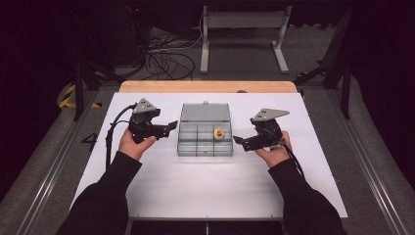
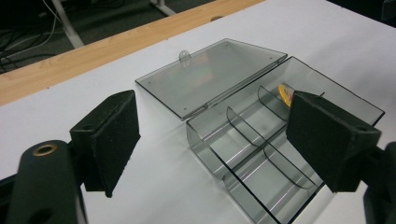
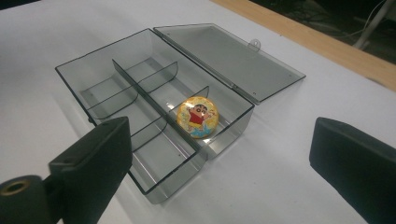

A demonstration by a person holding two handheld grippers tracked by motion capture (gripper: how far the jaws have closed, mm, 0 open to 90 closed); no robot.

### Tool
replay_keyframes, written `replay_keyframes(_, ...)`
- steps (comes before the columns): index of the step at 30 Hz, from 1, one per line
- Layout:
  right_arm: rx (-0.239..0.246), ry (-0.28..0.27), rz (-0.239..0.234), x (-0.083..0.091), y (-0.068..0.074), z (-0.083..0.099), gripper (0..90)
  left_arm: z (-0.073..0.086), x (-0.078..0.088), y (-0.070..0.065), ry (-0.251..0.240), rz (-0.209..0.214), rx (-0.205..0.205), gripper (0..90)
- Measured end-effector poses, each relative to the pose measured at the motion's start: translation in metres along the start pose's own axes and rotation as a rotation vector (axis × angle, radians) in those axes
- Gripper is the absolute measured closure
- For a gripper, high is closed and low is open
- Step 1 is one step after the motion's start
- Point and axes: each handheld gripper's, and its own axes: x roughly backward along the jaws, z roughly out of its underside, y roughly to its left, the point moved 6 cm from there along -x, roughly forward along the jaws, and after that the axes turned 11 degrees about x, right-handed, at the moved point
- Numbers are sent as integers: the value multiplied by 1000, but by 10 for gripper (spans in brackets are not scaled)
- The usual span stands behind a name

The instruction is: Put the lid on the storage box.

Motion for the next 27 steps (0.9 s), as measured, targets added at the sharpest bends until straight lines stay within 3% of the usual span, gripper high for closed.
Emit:
replay_keyframes(1, -11, 2, -8, -1, -1, 0, 77, 0, -1, 1, 5, -8, -8, 184)
replay_keyframes(7, -49, 22, -17, -12, -9, -5, 94, 3, -13, 8, 42, -47, 30, 180)
replay_keyframes(12, -71, 24, -15, -22, -18, -4, 115, 3, -24, 12, 51, -52, 62, 180)
replay_keyframes(15, -80, 67, -51, -30, -21, -3, 124, 3, -31, 15, 46, -58, 89, 176)
replay_keyframes(19, -81, 77, -46, -38, -25, -7, 134, 2, -41, 18, 62, -67, 112, 176)
replay_keyframes(27, -98, 88, -33, -52, -35, -12, 139, 0, -55, 22, 59, -70, 101, 176)
